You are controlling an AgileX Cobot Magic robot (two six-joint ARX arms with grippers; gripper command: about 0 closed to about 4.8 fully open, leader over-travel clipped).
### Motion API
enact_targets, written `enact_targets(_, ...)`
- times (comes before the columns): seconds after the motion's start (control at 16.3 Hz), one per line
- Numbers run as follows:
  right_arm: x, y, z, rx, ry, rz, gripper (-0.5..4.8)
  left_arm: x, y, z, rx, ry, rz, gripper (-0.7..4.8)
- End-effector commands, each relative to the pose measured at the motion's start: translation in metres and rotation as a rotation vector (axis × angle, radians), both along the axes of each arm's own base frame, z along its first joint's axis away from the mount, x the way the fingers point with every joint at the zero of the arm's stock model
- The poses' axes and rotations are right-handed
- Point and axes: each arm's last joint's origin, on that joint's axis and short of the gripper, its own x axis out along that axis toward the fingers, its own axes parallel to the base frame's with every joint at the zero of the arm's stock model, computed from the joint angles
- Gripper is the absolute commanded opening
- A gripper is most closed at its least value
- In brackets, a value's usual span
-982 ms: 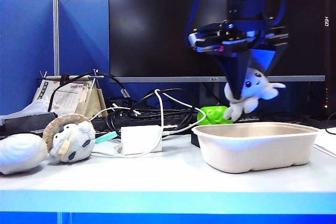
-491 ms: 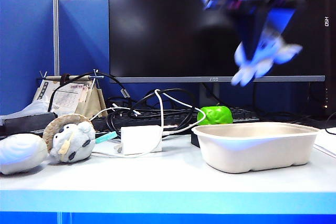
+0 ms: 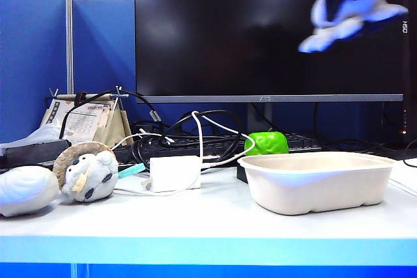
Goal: Identity fluffy octopus among items on the table, put them into the paper lunch box.
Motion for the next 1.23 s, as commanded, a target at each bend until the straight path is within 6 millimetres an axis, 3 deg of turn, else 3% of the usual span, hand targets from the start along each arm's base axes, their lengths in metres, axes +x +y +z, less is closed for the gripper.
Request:
enact_targets(0.06, 0.013, 0.011, -0.016, 0.132, -0.088, -0.008, 1.98, 0.000, 0.000, 0.003, 0.001, -0.020, -0.002, 0.35)
enact_targets(0.25, 0.028, 0.020, -0.055, 0.130, -0.129, -0.026, 1.97, 0.000, 0.000, 0.003, 0.001, -0.020, -0.002, 0.35)
enact_targets(0.49, 0.041, 0.023, -0.068, 0.067, -0.145, -0.070, 1.93, 0.000, 0.000, 0.002, 0.001, -0.019, -0.002, 0.35)
enact_targets(0.61, 0.045, 0.024, -0.076, 0.049, -0.119, -0.072, 1.43, 0.000, 0.000, 0.002, 0.001, -0.019, -0.002, 0.35)
enact_targets(1.23, 0.048, 0.025, -0.113, 0.019, -0.069, -0.083, 1.48, 0.000, 0.000, 0.002, 0.000, -0.019, -0.006, 0.35)
